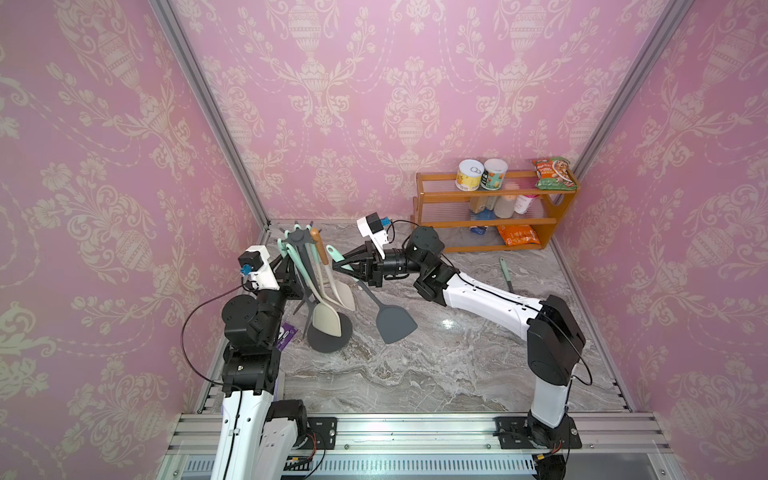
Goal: Take the spatula off the kitchen utensil rack
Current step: Take off the spatula from the rack, then place the spatula at the center of the board.
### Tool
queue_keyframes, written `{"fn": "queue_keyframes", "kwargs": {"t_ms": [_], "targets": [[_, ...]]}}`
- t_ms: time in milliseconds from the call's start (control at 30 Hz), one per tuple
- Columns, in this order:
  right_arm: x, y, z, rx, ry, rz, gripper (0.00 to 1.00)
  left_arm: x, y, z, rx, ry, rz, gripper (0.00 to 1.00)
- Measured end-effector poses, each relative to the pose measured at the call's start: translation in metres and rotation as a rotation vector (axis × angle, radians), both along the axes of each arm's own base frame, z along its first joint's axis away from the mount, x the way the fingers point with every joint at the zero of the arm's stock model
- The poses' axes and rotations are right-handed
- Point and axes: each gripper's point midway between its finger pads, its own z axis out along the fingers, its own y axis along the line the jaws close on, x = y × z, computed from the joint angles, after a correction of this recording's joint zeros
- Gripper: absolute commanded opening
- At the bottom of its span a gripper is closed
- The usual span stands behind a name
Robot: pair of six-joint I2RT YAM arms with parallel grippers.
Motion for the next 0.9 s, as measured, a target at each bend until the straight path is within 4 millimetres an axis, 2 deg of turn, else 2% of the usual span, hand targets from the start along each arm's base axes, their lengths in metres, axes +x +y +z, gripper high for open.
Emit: {"fn": "queue_keyframes", "kwargs": {"t_ms": [67,167,267,367,433,500,633,733,900], "targets": [[0.008,-0.008,-0.011,-0.064,0.025,-0.063,0.0,0.0,0.0,0.0,0.0,0.0,0.0,0.0],[0.026,-0.045,-0.016,-0.105,0.056,-0.177,0.0,0.0,0.0,0.0,0.0,0.0,0.0,0.0],[0.061,-0.102,-0.025,-0.125,0.108,-0.34,0.0,0.0,0.0,0.0,0.0,0.0,0.0,0.0],[0.099,-0.159,-0.045,-0.17,0.182,-0.515,0.0,0.0,0.0,0.0,0.0,0.0,0.0,0.0],[0.117,-0.189,-0.062,-0.217,0.239,-0.606,0.0,-0.001,0.0,0.0,0.0,-0.001,0.0,0.0],[0.127,-0.209,-0.078,-0.247,0.281,-0.657,0.0,-0.002,0.0,0.0,0.0,0.0,0.0,0.0],[0.146,-0.258,-0.127,-0.302,0.416,-0.757,0.0,-0.003,0.0,0.0,0.0,0.001,0.0,0.0],[0.166,-0.296,-0.155,-0.326,0.504,-0.836,0.0,-0.003,0.0,0.0,0.0,0.001,0.0,0.0],[0.186,-0.347,-0.204,-0.35,0.647,-0.932,0.0,-0.005,0.0,0.0,0.0,0.002,0.0,0.0]]}}
